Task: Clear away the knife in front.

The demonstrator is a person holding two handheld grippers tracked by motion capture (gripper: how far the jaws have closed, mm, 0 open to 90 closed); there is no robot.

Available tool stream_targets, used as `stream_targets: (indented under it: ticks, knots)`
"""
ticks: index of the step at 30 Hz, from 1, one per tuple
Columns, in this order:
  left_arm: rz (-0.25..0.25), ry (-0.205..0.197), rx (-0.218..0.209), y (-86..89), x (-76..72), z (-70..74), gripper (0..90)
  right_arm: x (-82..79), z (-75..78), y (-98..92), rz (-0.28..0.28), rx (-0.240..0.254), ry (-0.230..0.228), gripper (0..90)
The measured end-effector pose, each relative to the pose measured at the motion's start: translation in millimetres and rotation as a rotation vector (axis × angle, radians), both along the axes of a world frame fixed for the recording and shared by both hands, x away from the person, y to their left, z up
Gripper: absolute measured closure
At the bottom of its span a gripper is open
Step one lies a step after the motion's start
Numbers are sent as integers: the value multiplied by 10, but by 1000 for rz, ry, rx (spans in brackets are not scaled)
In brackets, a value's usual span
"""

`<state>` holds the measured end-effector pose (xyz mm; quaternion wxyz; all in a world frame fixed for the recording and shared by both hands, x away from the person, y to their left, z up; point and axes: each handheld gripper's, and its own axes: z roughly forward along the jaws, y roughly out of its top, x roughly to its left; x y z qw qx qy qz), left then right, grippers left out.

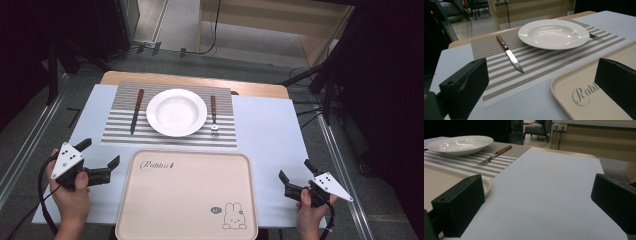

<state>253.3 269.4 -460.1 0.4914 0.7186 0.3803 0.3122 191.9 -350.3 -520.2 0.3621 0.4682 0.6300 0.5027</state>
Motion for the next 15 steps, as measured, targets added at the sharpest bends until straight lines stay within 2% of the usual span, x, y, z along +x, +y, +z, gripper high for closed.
stream_targets:
  ticks: [10, 15]
  knots:
    - [-21, 41, 16, -149, 232, 89, 0, -1, -2, 0, -2, 3, 0, 0]
    - [-36, 85, 40, -193, 353, 105, 0, 0, -4, 2, 1, 0, -1, 0]
